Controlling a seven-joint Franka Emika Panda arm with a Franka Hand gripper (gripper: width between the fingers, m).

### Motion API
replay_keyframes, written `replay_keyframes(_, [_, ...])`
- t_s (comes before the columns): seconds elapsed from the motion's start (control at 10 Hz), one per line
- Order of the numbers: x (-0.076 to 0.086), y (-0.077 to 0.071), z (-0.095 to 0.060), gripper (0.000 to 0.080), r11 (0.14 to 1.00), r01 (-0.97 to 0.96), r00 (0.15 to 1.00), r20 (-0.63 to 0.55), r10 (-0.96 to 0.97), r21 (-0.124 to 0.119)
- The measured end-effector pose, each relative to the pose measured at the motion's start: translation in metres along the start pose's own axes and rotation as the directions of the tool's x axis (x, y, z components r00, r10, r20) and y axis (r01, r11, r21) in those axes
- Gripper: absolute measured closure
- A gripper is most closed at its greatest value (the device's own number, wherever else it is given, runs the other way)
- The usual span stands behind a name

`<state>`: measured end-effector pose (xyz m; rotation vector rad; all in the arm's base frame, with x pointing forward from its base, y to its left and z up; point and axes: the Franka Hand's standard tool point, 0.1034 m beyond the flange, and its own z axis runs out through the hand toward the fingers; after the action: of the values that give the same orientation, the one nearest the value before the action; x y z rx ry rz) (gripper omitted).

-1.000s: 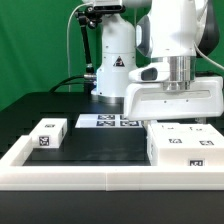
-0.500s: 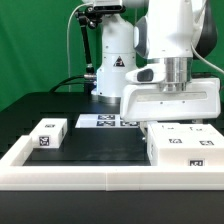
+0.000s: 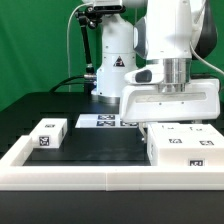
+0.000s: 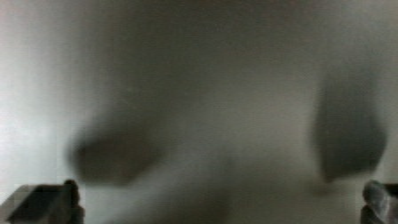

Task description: Assemble cabinet

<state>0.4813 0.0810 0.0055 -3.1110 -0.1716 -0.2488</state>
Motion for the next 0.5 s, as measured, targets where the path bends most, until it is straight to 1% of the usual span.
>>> replay_keyframes(0.3, [0.0002, -0.0034, -0.0001, 0.0003, 1.0, 0.006, 1.0, -0.001, -0.006, 0.002])
replay_keyframes(0.4, [0.0, -0.0066, -0.0001, 0.0145, 1.0, 0.014, 1.0, -0.001, -0.014, 0.004])
replay_keyframes(0.5, [0.0, -0.0062, -0.0001, 0.0294, 1.0, 0.014, 1.0, -0.001, -0.014, 0.004])
